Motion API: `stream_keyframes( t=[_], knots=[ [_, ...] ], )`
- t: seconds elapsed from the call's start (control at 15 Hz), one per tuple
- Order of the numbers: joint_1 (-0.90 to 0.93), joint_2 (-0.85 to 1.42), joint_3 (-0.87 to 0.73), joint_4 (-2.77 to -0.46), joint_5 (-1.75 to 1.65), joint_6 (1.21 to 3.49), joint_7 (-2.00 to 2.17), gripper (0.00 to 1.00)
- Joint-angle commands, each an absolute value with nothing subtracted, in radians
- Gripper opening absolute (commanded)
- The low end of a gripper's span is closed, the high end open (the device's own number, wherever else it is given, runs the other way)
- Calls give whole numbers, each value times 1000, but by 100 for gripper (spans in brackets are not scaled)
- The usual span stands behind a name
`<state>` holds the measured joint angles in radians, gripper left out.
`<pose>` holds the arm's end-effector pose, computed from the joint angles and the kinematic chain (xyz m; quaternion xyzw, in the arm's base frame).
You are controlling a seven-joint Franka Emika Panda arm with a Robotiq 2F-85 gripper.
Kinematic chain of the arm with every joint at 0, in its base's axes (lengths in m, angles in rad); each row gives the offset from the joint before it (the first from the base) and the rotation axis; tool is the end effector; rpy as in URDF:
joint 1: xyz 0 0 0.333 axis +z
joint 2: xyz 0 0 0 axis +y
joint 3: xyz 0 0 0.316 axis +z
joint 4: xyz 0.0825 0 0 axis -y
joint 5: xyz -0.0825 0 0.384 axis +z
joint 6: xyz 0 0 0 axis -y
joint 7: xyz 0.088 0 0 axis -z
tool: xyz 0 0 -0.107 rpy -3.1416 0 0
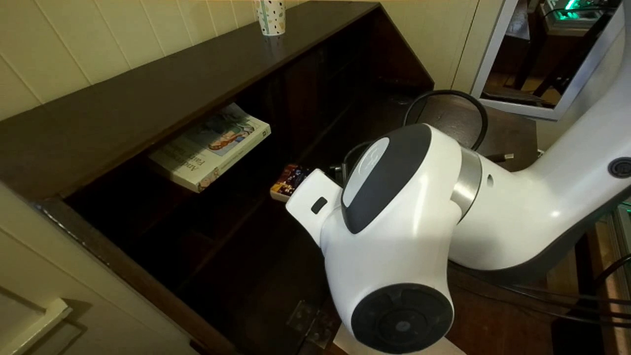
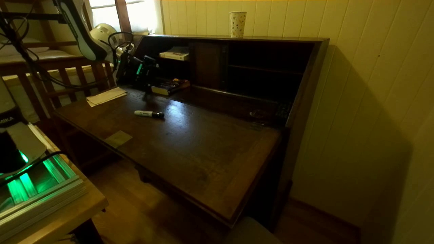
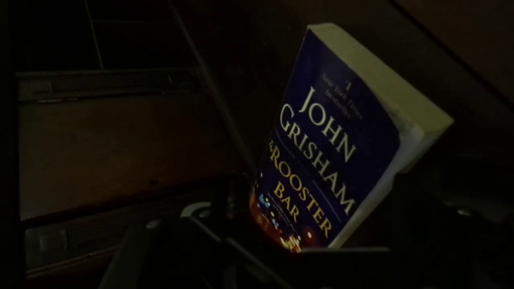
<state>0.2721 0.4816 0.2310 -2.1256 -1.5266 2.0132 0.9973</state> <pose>0.5075 0.2145 0.1778 0.8159 0.2729 0.1847 0.4751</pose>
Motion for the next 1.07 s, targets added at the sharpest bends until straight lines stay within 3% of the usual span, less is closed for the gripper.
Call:
stream_keyframes(
  t=[0.0, 1.0],
  knots=[
    [266, 488, 234, -2109, -1485, 1985, 970, 100],
    [216, 434, 210, -2120, -1425, 2007, 995, 100]
  ],
)
